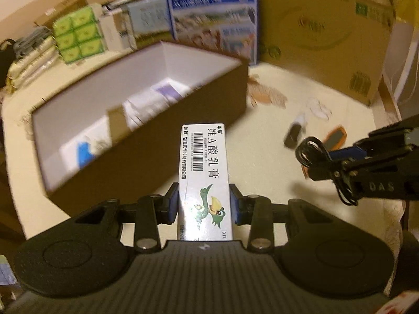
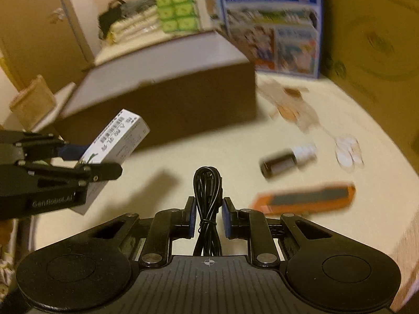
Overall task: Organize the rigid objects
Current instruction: 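Carry the medicine box and black cable over the brown box with both tools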
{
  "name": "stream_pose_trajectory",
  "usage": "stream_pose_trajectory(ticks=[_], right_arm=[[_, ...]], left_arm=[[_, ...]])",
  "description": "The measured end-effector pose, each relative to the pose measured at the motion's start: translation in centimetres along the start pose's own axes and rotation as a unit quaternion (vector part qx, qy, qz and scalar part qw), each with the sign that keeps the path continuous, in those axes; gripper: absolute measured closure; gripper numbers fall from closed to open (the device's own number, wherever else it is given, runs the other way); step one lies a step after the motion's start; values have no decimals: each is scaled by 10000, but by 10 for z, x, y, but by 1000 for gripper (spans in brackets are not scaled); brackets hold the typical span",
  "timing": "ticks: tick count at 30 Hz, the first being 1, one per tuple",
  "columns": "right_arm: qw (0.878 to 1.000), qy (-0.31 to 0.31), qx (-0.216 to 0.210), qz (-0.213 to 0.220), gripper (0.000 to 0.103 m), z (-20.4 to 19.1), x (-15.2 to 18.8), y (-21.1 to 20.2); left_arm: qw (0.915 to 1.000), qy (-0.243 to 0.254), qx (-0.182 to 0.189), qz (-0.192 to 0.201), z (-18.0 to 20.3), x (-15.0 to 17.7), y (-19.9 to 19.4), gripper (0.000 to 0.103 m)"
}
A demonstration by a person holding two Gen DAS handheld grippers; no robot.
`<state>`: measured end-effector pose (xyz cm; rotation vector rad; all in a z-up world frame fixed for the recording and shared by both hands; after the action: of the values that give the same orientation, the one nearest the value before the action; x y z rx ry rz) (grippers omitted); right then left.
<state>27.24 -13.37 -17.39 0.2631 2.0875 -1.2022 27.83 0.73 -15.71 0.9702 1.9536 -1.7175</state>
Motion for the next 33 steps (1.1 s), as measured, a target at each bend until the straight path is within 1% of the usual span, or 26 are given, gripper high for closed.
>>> stream_pose_trajectory(ticks=[5, 9, 12, 15, 20, 26, 33], right_arm=[[9989, -294, -232, 282, 86, -19, -49, 6], [9971, -477, -345, 484, 86, -28, -89, 14], [9958, -532, -424, 617, 86, -30, -118, 22], [9947, -590, -457, 707, 86, -30, -144, 33], [9941, -721, -345, 732, 86, -25, -180, 57], [9963, -665, -131, 532, 86, -7, -198, 94], [9988, -435, 2, 205, 86, 16, -193, 131]], left_arm=[[9990, -227, -235, 311, -35, -28, -19, 69], [9973, -383, -462, 417, -65, -46, -22, 69], [9959, -455, -635, 464, -88, -60, -17, 69], [9948, -545, -751, 422, -108, -69, -5, 69], [9931, -686, -919, 256, -141, -84, 26, 69], [9917, -758, -1041, 28, -166, -94, 66, 69], [9914, -639, -1123, -191, -173, -93, 106, 69]])
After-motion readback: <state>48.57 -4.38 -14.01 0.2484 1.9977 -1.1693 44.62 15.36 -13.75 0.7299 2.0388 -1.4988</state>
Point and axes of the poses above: each gripper's, at about its wrist camera, not at the fingertips, and y roughly the way its jaws point, z to its right, x to its underside, the point moved 9 cm from there along y, roughly the way its jaws point, and after that the axes turned 8 degrees about -x, right-handed, at the moved point
